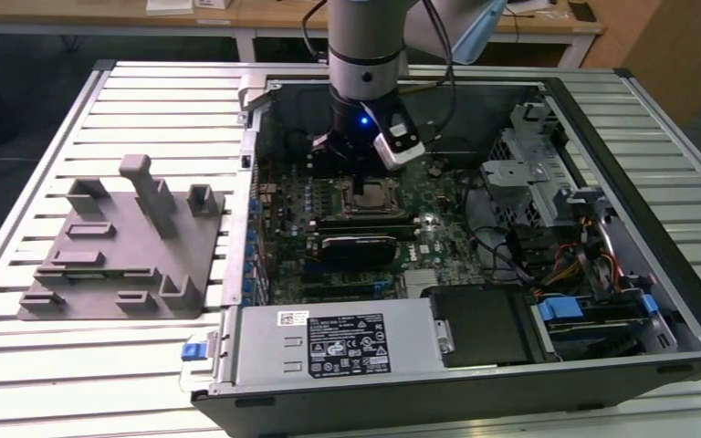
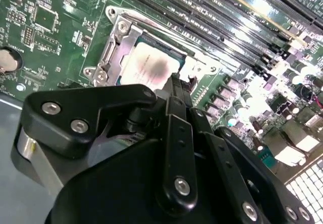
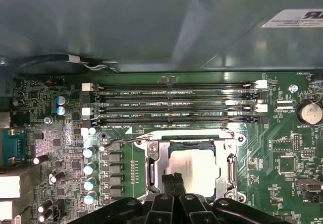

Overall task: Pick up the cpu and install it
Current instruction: 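Close the cpu cover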

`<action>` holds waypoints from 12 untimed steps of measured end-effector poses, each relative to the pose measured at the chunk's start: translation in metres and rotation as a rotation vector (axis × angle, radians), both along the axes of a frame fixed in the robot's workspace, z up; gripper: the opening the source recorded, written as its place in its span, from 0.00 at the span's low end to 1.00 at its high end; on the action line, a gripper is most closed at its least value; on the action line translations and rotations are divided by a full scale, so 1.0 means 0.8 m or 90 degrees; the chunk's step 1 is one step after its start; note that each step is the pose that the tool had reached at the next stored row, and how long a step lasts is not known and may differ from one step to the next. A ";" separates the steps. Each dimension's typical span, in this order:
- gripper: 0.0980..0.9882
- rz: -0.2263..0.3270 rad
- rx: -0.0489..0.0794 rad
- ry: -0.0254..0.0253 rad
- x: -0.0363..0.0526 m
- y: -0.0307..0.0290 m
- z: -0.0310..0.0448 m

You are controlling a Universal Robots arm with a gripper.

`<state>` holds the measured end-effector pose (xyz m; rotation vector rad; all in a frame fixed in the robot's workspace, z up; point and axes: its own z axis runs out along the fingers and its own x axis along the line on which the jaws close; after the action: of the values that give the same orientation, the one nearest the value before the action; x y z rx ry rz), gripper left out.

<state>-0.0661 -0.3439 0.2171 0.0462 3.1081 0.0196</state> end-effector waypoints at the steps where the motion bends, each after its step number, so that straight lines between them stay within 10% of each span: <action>1: 0.01 0.000 0.000 0.0000 0.001 0.0000 0.0000; 12: 0.01 0.000 0.002 -0.0001 0.008 0.0000 0.0122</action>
<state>-0.0601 -0.3439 0.2269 0.0462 3.1080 0.0251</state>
